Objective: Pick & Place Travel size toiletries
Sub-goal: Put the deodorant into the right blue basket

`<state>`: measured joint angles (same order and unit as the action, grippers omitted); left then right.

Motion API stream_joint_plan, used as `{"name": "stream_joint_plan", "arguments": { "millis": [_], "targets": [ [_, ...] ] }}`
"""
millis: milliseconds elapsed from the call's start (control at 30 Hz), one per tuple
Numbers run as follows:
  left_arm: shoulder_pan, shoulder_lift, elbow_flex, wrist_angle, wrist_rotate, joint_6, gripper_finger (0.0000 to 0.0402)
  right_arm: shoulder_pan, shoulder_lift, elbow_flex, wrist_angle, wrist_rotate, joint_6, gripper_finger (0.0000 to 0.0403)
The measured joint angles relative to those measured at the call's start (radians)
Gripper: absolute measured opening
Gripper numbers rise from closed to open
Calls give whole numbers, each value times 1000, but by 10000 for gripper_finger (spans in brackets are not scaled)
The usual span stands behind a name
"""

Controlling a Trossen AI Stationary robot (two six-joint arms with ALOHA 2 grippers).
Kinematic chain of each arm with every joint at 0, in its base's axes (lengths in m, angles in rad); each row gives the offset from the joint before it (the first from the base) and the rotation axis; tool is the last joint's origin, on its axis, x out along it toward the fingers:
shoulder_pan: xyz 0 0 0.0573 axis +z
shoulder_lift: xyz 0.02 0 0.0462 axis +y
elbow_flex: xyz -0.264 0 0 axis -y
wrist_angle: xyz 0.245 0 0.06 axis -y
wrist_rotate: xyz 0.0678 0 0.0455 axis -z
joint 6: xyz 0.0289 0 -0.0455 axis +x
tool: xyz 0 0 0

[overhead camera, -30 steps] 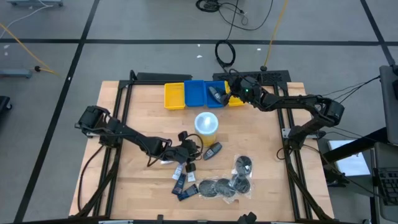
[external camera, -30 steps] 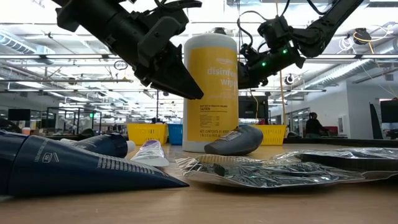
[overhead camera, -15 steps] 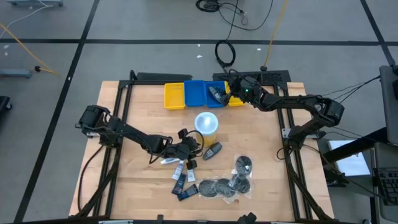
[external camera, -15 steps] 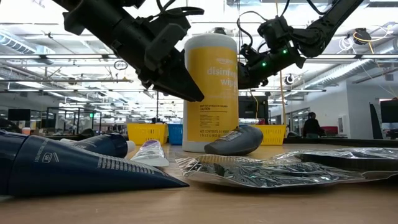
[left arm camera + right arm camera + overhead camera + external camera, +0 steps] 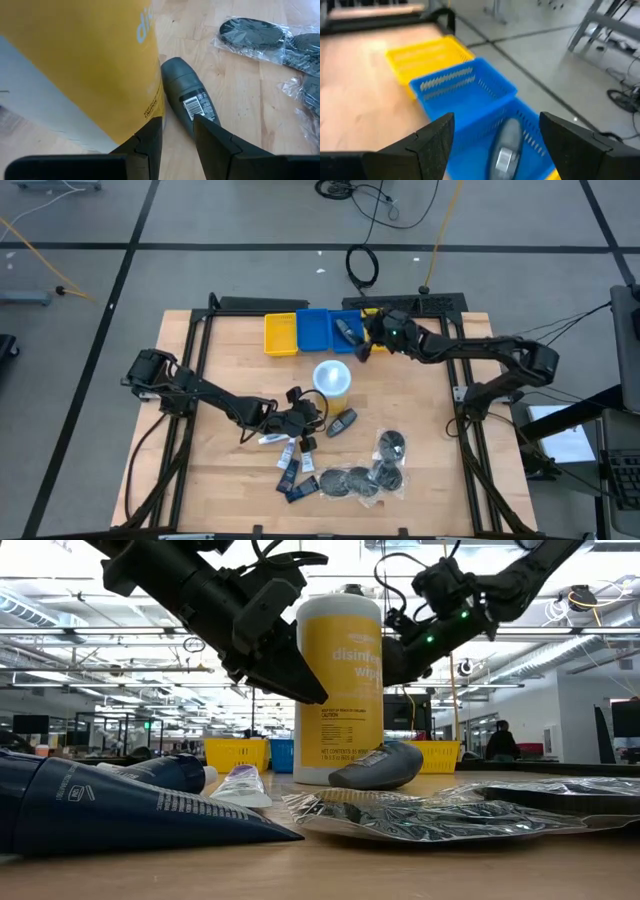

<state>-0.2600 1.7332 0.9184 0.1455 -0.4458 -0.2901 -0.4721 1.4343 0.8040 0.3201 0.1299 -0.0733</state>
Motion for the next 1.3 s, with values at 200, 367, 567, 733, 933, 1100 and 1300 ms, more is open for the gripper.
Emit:
{"name": "stream_joint_plan", "arguments": {
  "millis": [200, 367, 567, 733, 933, 1100, 1300],
  "targets": [
    [0, 0, 0, 6, 30, -8, 113, 50, -100, 0, -246, -1, -18, 281],
    [0, 0, 1, 19, 139, -38, 113, 124, -163, 0, -416, -4, -17, 281],
    [-5, 0, 1, 28, 148, -38, 113, 245, -190, 0, -548, -4, 35, 281],
    [-5, 0, 1, 51, 184, -45, 113, 355, -189, -6, -568, -52, 80, 281],
    [-5, 4, 1, 57, 187, -60, 113, 465, -189, -82, -484, -54, 88, 281],
    [1, 59, 1, 145, 221, -55, 113, 518, -187, -138, -376, -54, 88, 281],
    [28, 126, 0, 213, 239, -54, 113, 559, -184, -156, -350, -54, 97, 281]
  ]
}}
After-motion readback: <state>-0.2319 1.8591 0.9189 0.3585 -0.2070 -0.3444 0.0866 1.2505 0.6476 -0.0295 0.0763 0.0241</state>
